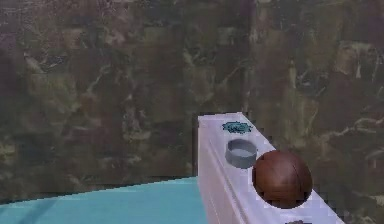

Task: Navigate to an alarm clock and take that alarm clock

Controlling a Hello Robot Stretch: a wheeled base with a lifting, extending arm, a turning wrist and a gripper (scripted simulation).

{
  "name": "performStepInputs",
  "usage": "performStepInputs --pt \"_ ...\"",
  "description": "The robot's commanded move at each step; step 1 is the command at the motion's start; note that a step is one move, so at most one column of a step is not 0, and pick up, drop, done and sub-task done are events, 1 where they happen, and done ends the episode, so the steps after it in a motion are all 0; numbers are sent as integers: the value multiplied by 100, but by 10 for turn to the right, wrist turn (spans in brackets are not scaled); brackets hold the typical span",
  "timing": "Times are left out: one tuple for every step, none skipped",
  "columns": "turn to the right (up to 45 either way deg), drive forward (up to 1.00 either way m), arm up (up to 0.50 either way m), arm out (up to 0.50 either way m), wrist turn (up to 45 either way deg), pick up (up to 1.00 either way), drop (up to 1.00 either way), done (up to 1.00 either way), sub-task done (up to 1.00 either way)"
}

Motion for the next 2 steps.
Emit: performStepInputs --pt "-420 0 0 0 0 0 0 0 0" --pt "0 0 50 0 0 0 0 0 0"
